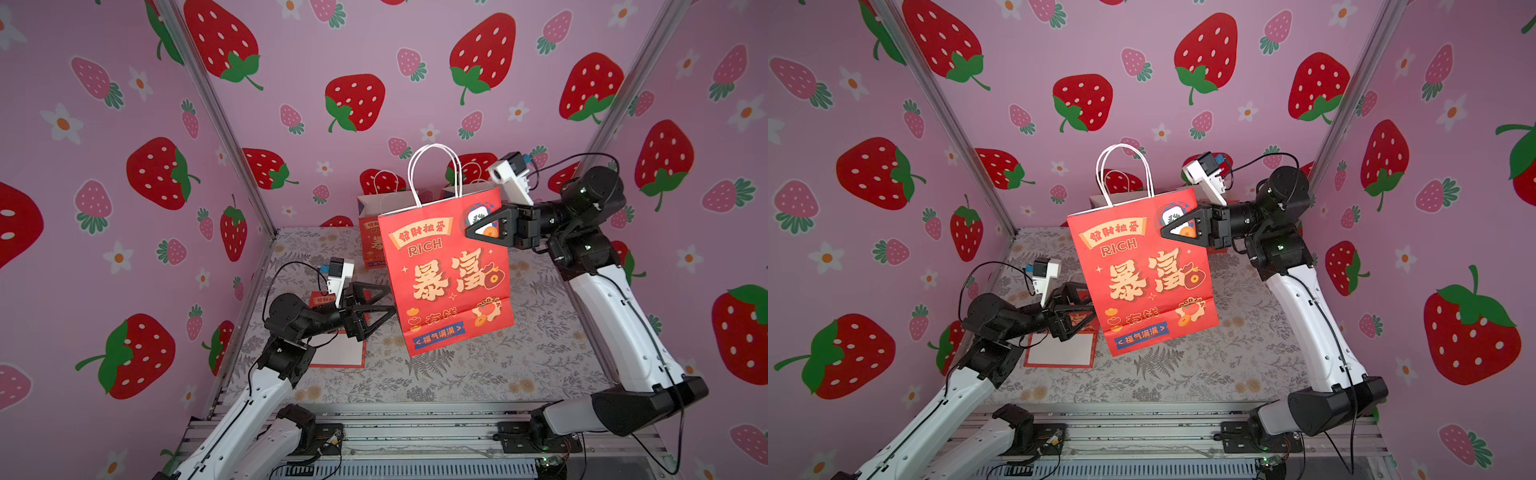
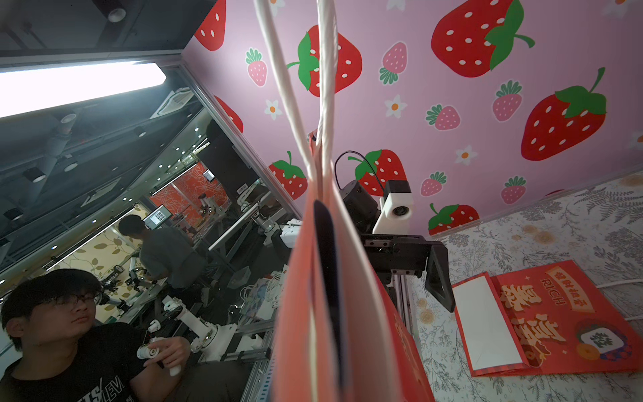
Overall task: Put away the paper bag
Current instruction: Press the paper bag.
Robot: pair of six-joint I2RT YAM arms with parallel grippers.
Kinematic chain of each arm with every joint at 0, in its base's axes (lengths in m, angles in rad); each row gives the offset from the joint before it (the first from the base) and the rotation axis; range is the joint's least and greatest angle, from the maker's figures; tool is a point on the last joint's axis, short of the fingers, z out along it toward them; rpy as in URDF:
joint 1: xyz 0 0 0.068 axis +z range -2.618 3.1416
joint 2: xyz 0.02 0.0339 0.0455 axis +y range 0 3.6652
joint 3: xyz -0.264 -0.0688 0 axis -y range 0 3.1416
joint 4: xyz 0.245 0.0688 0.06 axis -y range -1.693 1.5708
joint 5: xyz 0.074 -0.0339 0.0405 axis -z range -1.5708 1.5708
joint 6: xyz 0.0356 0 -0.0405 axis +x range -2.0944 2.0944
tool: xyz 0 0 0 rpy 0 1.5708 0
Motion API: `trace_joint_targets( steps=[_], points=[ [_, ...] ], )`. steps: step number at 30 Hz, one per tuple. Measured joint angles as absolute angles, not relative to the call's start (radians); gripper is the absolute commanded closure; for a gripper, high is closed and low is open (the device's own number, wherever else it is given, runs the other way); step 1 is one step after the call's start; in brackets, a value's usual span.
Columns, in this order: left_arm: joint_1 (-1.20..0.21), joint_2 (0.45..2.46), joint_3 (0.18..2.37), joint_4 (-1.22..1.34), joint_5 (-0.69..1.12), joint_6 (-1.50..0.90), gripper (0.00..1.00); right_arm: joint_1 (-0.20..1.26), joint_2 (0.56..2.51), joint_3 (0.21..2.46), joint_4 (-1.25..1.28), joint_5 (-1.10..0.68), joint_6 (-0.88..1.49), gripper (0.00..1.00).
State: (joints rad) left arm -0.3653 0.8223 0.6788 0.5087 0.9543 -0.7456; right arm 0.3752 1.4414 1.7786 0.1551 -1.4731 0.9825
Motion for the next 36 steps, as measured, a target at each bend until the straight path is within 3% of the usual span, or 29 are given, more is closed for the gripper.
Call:
trace_joint_targets(
  steps=[3,13,20,22,23,25,27,29,36],
  points=[
    [-0.389,0.834,0.679,0.529,0.956,-0.748,0.1,0.411,1.441,1.76,0.159,-1.459,0.982,1.0],
    [-0.416,0.859,0.679,0.548,0.963,-0.748,0.62,0.448,1.404,1.625,0.157,-1.366,0.957,1.0],
    [-0.418,0.856,0.679,0.541,0.973,-0.737,0.9,0.448,1.358,1.542,0.129,-1.306,0.901,1.0],
    [-0.418,0.855,0.679,0.532,0.977,-0.734,0.83,0.448,1.345,1.529,0.09,-1.289,0.864,1.0],
    [-0.418,0.855,0.679,0.527,0.977,-0.731,0.73,0.448,1.336,1.521,0.067,-1.282,0.842,1.0],
    [-0.418,0.849,0.681,0.512,0.97,-0.732,0.42,0.449,1.314,1.5,0.013,-1.276,0.801,1.0],
    [-0.418,0.834,0.688,0.48,0.955,-0.734,0.26,0.45,1.287,1.474,-0.041,-1.272,0.761,1.0],
    [-0.418,0.811,0.701,0.442,0.936,-0.731,0.19,0.45,1.259,1.449,-0.091,-1.266,0.728,1.0],
    [-0.417,0.748,0.743,0.441,0.875,-0.775,0.13,0.45,1.192,1.387,-0.163,-1.258,0.668,1.0]
  ],
)
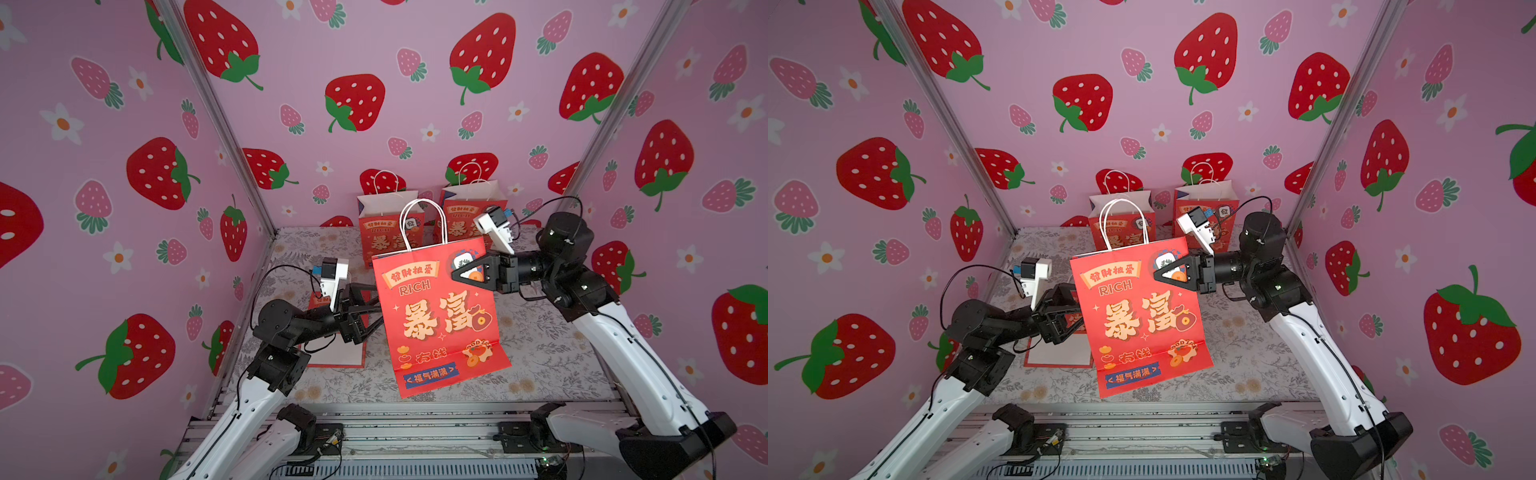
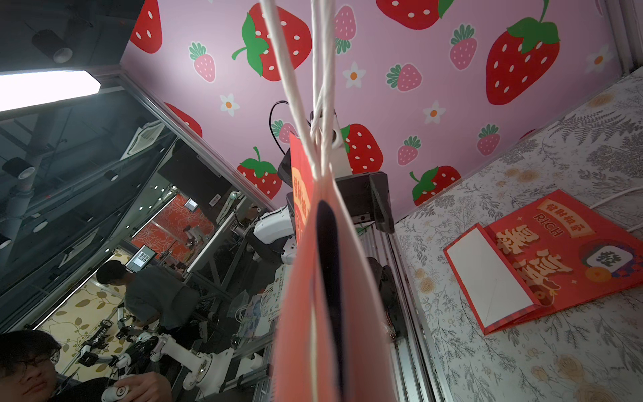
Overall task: Put away the paper bag
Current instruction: Press the paper bag.
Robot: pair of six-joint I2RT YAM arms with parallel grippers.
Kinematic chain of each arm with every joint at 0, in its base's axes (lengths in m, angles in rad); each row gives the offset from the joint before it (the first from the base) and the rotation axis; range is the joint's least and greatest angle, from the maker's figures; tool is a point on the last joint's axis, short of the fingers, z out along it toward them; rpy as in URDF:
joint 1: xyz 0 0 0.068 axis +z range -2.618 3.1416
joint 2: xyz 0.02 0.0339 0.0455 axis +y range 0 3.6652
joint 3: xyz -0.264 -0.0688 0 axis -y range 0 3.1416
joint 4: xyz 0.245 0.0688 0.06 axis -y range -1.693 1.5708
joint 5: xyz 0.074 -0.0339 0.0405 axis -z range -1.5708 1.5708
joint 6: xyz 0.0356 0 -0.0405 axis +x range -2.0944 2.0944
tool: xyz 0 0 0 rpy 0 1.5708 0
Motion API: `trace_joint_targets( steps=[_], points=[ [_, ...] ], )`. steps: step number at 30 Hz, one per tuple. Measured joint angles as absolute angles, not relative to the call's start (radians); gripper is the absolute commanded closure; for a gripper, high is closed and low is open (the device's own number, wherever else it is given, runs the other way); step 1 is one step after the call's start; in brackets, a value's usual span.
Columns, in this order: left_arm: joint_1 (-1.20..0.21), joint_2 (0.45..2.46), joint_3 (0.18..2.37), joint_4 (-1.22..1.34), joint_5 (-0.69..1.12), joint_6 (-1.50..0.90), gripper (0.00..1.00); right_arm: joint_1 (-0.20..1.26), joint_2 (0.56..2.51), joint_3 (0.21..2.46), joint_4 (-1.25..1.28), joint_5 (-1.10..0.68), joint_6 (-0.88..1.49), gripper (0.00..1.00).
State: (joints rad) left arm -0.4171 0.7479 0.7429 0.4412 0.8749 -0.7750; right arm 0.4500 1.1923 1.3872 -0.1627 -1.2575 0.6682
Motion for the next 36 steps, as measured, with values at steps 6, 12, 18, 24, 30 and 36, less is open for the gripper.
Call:
trace_joint_targets(
  steps=[6,12,18,24,30,36],
  points=[
    [-0.417,0.778,0.744,0.519,0.856,-0.848,0.1,0.456,1.188,1.356,-0.182,-1.246,0.646,1.0],
    [-0.417,0.792,0.744,0.56,0.856,-0.887,0.19,0.462,1.188,1.341,-0.202,-1.224,0.624,1.0],
    [-0.417,0.736,0.744,0.542,0.859,-0.876,0.1,0.462,1.186,1.341,-0.214,-1.216,0.605,1.0],
    [-0.417,0.629,0.767,0.393,0.826,-0.767,0.03,0.462,1.173,1.341,-0.252,-1.202,0.584,1.0],
    [-0.417,0.612,0.796,0.208,0.715,-0.649,0.01,0.458,1.155,1.341,-0.292,-1.175,0.567,1.0],
    [-0.417,0.694,0.797,0.19,0.723,-0.638,0.0,0.458,1.144,1.341,-0.297,-1.189,0.568,1.0]
  ],
)
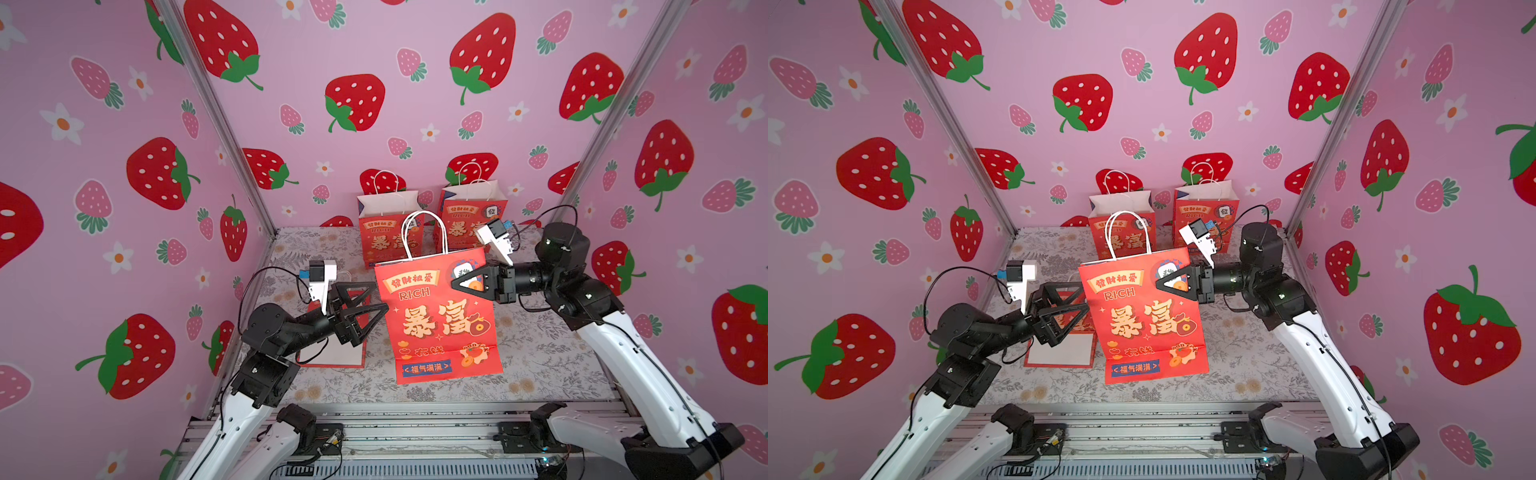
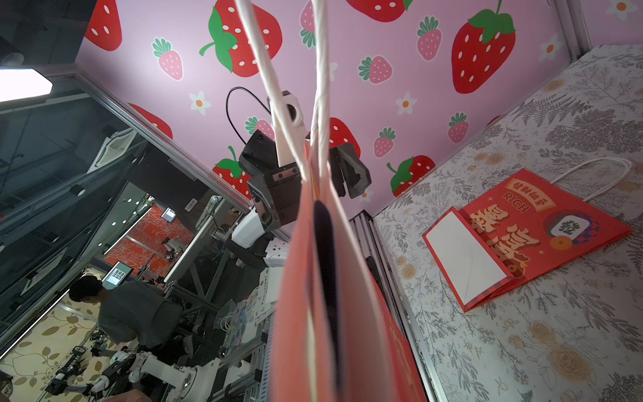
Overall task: Put away the paper bag
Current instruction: Press the paper bag.
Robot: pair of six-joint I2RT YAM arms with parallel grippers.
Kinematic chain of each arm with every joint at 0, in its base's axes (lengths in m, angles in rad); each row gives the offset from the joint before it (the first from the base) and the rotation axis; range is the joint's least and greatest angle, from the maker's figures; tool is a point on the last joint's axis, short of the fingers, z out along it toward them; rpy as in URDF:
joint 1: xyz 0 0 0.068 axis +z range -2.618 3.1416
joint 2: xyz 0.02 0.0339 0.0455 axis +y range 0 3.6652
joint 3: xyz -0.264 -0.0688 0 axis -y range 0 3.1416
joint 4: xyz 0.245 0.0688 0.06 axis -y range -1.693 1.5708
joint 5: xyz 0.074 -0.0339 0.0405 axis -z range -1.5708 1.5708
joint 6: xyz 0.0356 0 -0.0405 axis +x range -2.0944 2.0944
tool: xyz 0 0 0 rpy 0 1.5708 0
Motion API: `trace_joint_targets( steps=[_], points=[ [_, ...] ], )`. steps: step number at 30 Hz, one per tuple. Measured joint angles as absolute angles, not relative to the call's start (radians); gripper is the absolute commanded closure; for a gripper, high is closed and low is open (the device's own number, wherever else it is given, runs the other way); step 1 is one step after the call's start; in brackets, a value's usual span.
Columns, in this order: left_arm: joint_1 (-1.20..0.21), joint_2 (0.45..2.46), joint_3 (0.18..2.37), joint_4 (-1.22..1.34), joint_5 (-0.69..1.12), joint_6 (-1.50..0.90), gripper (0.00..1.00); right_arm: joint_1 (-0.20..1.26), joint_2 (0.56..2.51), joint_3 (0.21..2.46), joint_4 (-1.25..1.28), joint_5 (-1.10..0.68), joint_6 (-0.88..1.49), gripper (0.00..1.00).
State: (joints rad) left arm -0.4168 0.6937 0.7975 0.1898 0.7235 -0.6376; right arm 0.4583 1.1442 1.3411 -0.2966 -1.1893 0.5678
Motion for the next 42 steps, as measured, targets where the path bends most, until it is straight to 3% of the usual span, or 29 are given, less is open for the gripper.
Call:
trace_joint_targets(
  steps=[10,15,22,26,29,36,42],
  points=[
    [-0.444,0.852,0.774,0.427,0.805,-0.771,0.23,0.466,1.142,1.324,-0.293,-1.203,0.568,1.0],
    [-0.475,0.849,0.774,0.49,0.826,-0.786,0.49,0.467,1.142,1.296,-0.264,-1.196,0.583,1.0],
    [-0.505,0.9,0.774,0.514,0.839,-0.783,0.55,0.468,1.142,1.27,-0.197,-1.177,0.619,1.0],
    [-0.509,0.913,0.774,0.513,0.839,-0.781,0.72,0.474,1.137,1.249,-0.144,-1.172,0.653,1.0],
    [-0.51,0.911,0.775,0.516,0.84,-0.778,0.99,0.482,1.135,1.229,-0.109,-1.163,0.675,1.0],
    [-0.511,0.91,0.777,0.491,0.838,-0.762,1.0,0.485,1.123,1.219,-0.105,-1.13,0.671,0.7],
    [-0.511,0.913,0.777,0.456,0.839,-0.754,1.0,0.463,1.115,1.276,-0.17,-1.122,0.629,0.71]
  ],
)
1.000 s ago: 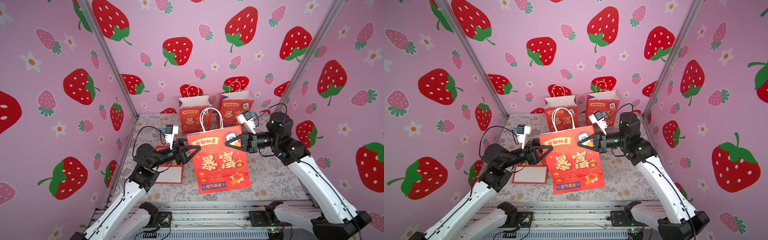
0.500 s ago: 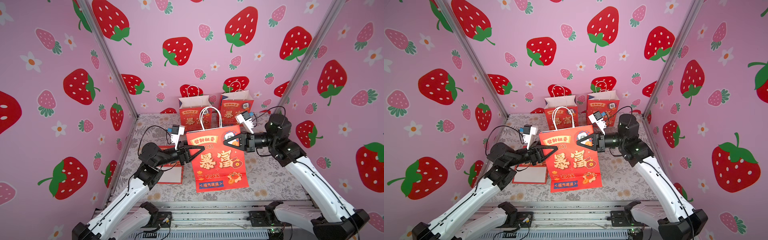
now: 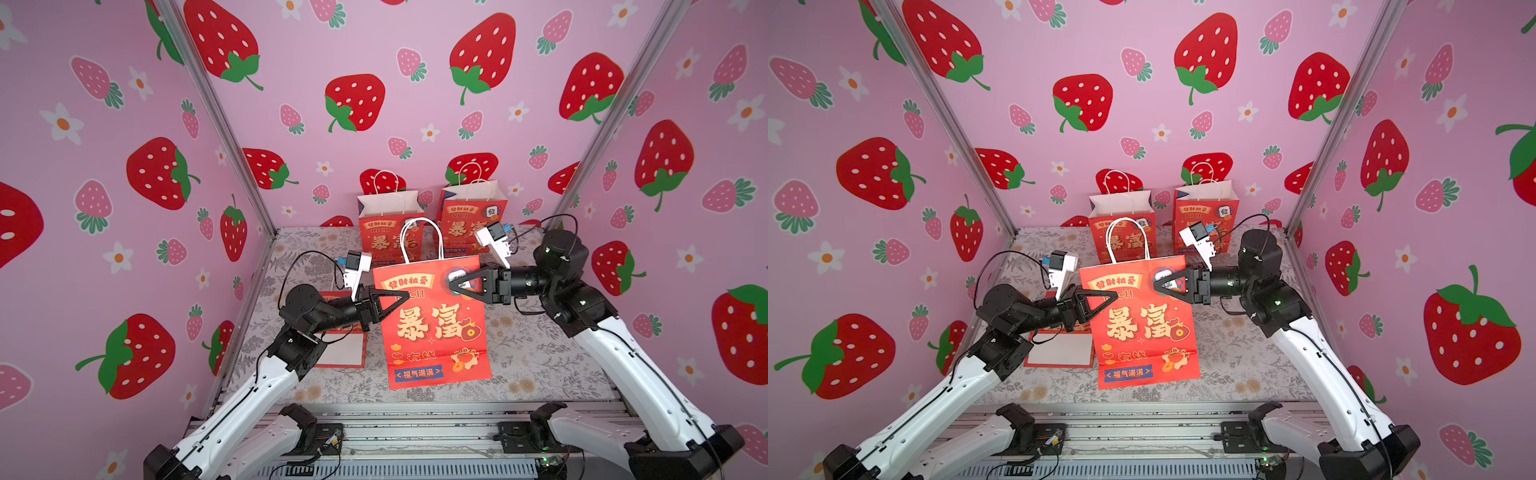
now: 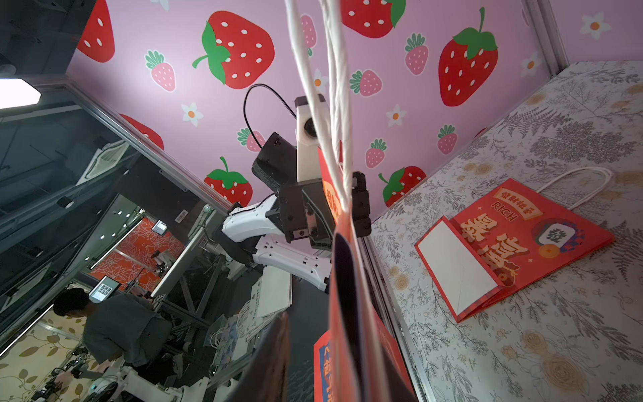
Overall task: Put away the paper bag
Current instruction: Press the paper bag.
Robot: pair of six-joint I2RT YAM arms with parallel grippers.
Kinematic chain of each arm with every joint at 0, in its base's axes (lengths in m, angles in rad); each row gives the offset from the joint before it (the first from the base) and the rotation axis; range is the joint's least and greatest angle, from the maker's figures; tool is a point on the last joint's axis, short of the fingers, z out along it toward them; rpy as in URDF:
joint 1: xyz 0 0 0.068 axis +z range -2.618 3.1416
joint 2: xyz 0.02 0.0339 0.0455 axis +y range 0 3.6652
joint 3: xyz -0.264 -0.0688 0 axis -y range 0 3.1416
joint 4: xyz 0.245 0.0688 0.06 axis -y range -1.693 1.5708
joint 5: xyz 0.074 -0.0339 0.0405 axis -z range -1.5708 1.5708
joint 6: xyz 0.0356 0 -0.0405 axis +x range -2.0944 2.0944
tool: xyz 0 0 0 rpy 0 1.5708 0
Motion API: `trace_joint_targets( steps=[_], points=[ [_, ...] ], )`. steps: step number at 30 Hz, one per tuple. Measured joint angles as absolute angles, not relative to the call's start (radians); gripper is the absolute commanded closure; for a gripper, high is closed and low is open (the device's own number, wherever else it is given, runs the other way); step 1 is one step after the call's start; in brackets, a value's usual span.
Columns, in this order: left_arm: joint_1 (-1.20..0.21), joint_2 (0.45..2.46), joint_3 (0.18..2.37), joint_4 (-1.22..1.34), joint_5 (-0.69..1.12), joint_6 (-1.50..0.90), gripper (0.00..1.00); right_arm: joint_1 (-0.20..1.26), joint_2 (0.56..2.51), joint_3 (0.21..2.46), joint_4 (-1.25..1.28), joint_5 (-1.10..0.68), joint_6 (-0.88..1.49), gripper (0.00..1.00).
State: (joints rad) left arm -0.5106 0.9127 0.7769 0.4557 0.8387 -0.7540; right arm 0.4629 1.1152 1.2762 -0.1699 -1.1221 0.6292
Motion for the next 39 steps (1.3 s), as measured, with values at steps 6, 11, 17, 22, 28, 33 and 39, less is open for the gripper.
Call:
trace_joint_targets(
  steps=[6,11,17,22,28,33,39],
  points=[
    [-0.507,0.917,0.777,0.452,0.841,-0.754,1.0,0.443,1.13,1.344,-0.219,-1.128,0.593,0.92],
    [-0.501,0.915,0.777,0.453,0.851,-0.757,0.94,0.433,1.132,1.35,-0.244,-1.116,0.58,1.0],
    [-0.495,0.932,0.778,0.464,0.894,-0.773,0.58,0.411,1.132,1.357,-0.254,-1.103,0.584,1.0],
    [-0.496,0.935,0.778,0.46,0.929,-0.772,0.62,0.393,1.127,1.369,-0.249,-1.091,0.593,1.0],
    [-0.495,0.928,0.837,0.358,0.942,-0.738,1.0,0.38,1.103,1.339,-0.157,-1.074,0.656,0.88],
    [-0.484,0.933,0.936,0.295,0.923,-0.775,1.0,0.376,1.102,1.29,-0.056,-1.101,0.735,0.49],
    [-0.467,0.987,1.013,0.264,0.896,-0.86,1.0,0.376,1.084,1.243,-0.018,-1.127,0.809,0.41]
  ],
)
